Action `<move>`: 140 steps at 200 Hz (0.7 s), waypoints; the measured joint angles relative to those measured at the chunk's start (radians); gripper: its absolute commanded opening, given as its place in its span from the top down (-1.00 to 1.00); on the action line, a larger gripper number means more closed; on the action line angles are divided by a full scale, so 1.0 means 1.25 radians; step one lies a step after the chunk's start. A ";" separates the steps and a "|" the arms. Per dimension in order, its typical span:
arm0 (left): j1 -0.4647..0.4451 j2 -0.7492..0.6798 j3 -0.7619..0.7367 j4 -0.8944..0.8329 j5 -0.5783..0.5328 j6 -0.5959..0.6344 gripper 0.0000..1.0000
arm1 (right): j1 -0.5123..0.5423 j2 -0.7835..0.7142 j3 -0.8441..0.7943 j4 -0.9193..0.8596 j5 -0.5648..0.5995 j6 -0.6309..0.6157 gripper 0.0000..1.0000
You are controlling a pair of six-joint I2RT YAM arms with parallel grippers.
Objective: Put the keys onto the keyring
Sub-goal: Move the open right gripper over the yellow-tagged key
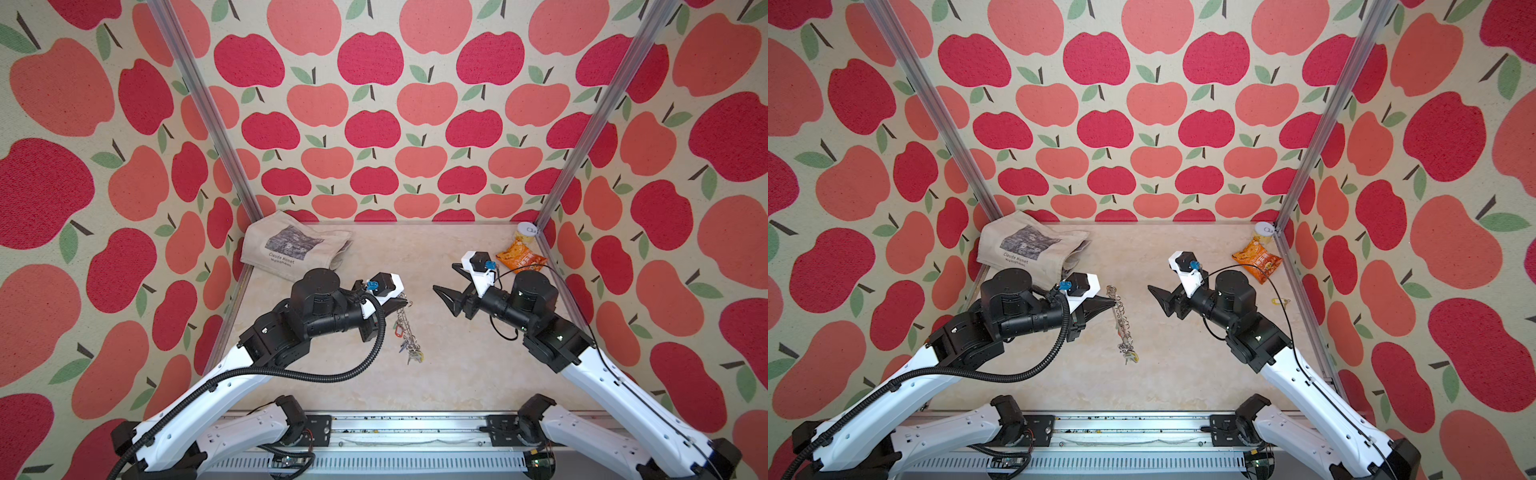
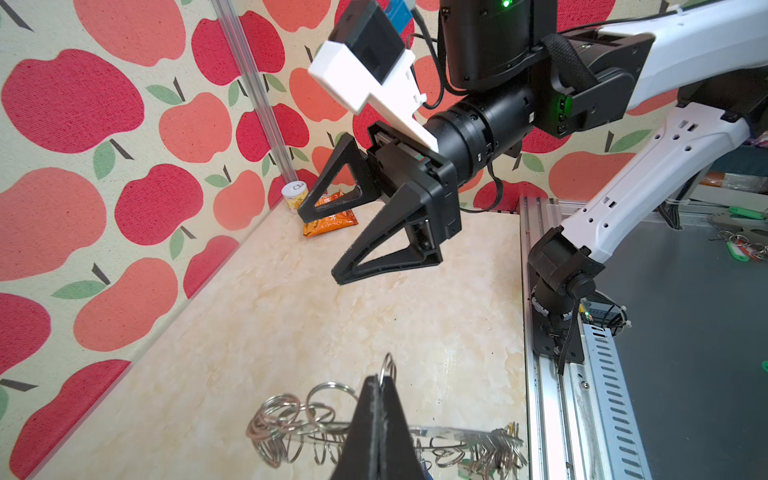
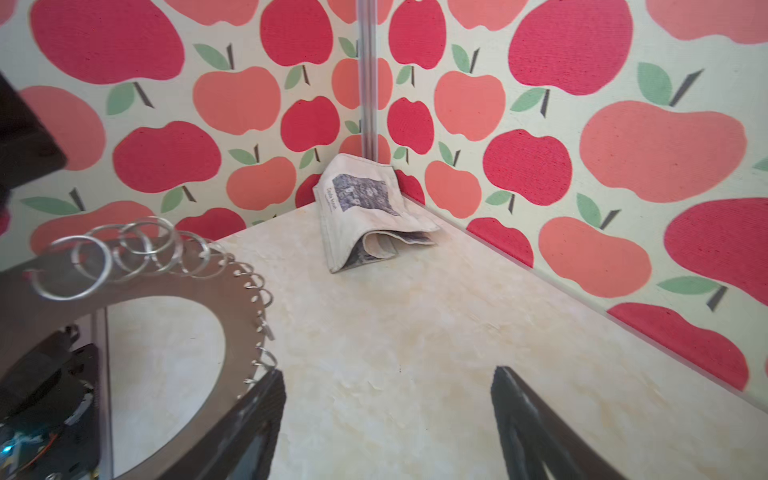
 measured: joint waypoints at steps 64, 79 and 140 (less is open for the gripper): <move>0.027 -0.002 -0.031 0.010 0.016 -0.016 1.00 | -0.255 0.126 0.023 -0.155 0.146 0.163 -0.79; 0.034 -0.008 -0.046 0.022 0.016 -0.027 1.00 | -0.310 0.184 0.044 -0.207 0.161 0.206 -0.79; 0.084 -0.031 -0.095 0.060 0.044 -0.052 1.00 | -0.475 0.390 0.110 -0.350 0.318 0.296 -0.96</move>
